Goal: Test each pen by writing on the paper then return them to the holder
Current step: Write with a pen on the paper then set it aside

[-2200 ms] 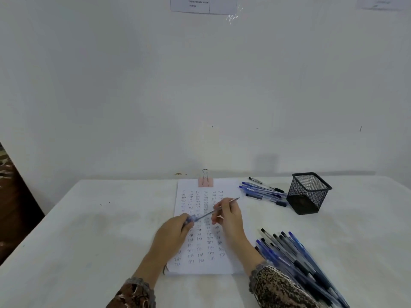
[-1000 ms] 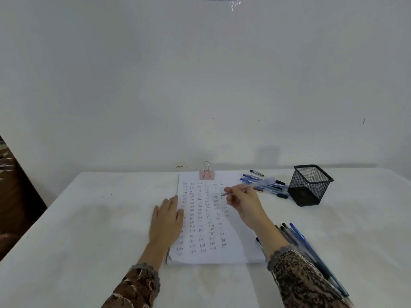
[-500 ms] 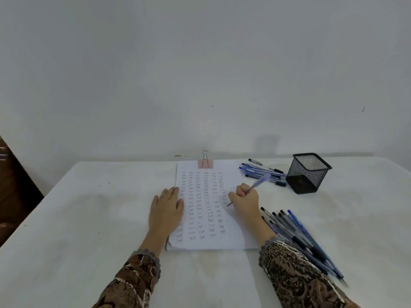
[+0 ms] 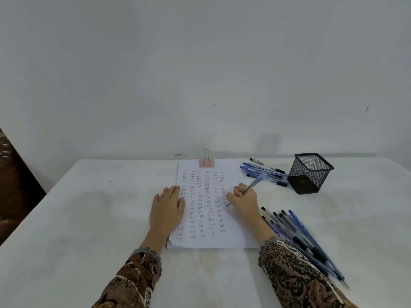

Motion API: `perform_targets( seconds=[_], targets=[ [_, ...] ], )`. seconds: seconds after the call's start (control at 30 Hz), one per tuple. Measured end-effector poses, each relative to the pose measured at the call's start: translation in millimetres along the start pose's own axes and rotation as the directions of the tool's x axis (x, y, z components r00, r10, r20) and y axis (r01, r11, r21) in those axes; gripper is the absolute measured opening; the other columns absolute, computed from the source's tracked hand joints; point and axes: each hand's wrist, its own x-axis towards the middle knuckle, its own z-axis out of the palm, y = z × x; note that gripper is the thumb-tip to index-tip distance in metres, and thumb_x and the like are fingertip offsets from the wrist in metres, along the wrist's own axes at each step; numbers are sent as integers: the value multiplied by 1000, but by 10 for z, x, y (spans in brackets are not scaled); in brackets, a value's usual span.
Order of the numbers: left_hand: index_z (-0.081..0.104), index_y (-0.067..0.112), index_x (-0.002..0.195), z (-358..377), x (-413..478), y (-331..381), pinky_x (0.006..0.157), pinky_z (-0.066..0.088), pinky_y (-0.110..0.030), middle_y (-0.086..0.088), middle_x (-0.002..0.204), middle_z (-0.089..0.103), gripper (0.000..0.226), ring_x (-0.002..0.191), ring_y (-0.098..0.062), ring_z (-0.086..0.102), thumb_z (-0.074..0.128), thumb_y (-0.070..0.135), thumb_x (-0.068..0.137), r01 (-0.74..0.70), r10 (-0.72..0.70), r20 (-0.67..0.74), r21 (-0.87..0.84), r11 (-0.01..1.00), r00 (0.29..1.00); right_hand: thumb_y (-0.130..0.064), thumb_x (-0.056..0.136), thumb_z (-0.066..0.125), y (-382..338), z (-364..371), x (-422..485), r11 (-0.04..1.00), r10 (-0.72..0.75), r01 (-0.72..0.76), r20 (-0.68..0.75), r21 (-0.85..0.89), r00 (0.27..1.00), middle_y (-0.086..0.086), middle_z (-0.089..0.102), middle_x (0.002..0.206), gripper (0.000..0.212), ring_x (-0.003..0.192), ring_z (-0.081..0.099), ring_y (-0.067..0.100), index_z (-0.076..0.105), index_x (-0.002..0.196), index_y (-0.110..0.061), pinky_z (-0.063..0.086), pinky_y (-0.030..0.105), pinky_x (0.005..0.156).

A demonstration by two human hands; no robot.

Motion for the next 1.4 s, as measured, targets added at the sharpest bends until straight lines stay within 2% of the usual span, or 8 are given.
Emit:
perform_targets(
  seconds=[0.33, 0.5, 0.7, 1.0, 1.13, 1.2, 1.3, 1.4],
  targets=[
    [20, 16, 147, 0, -5, 3, 118, 7, -37, 1, 154, 21, 49, 143, -16, 12, 24, 30, 100, -8, 8, -9, 7, 1000, 1000, 15, 69, 52, 22, -19, 21, 1000, -16, 15, -49, -18, 999, -6, 22, 53, 51, 54, 20, 12, 20, 51, -21, 24, 22, 59],
    [21, 16, 146, -5, -6, 8, 118, 7, -36, 2, 154, 22, 49, 143, -16, 12, 25, 30, 99, -7, 7, -12, 8, 1000, 1000, 15, 70, 50, -12, -43, 5, 1000, -4, 2, -48, -30, 999, -9, 22, 51, 49, 44, 20, 5, 21, 52, -20, 24, 14, 49],
    [22, 15, 146, 4, -15, -3, 117, 8, -36, 1, 153, 24, 49, 143, -16, 15, 26, 29, 99, -13, 13, -31, -1, 1000, 999, 14, 70, 51, 6, -50, 19, 999, -11, 9, -35, -52, 999, -4, 21, 54, 47, 54, 19, 12, 21, 53, -19, 21, 21, 53],
    [21, 16, 146, 2, -9, -6, 117, 6, -36, 1, 153, 22, 49, 143, -15, 13, 25, 30, 99, -9, 9, -29, -2, 1000, 1000, 16, 71, 49, 15, -64, 23, 999, -11, 9, -61, -38, 998, -8, 22, 52, 51, 43, 21, 4, 20, 51, -21, 23, 12, 47],
    [20, 16, 147, -4, -7, 2, 117, 6, -35, 1, 154, 22, 49, 143, -15, 12, 25, 30, 100, -10, 10, -30, -4, 1000, 999, 15, 72, 49, 18, -55, 37, 998, -29, 26, -59, -62, 998, -5, 21, 55, 49, 48, 24, 6, 20, 52, -20, 26, 14, 54],
    [20, 16, 147, 1, -10, 2, 117, 5, -35, 2, 154, 21, 49, 143, -15, 11, 25, 30, 100, -10, 10, -31, 2, 1000, 999, 16, 72, 48, 27, -70, 58, 1000, 25, -24, -63, 10, 998, -5, 21, 52, 52, 48, 21, 8, 21, 50, -23, 24, 17, 52],
    [20, 17, 147, 6, -7, -6, 118, 5, -35, 2, 154, 21, 50, 143, -15, 11, 24, 31, 100, -13, 13, -38, 5, 1000, 999, 11, 83, 47, 2, -130, 99, 920, 152, -131, -28, 369, 988, -7, 25, 40, 52, 34, 18, 7, 29, 47, -21, 17, 14, 37],
    [22, 16, 146, 24, 3, -4, 118, 7, -36, 1, 153, 24, 49, 142, -15, 15, 25, 31, 99, -20, 20, -57, -7, 1000, 998, -25, 100, 38, -179, -126, 152, 911, 147, -132, -9, 391, 989, -5, 34, 41, 49, 32, 25, 6, 34, 53, -15, 19, 16, 35]
  ],
)
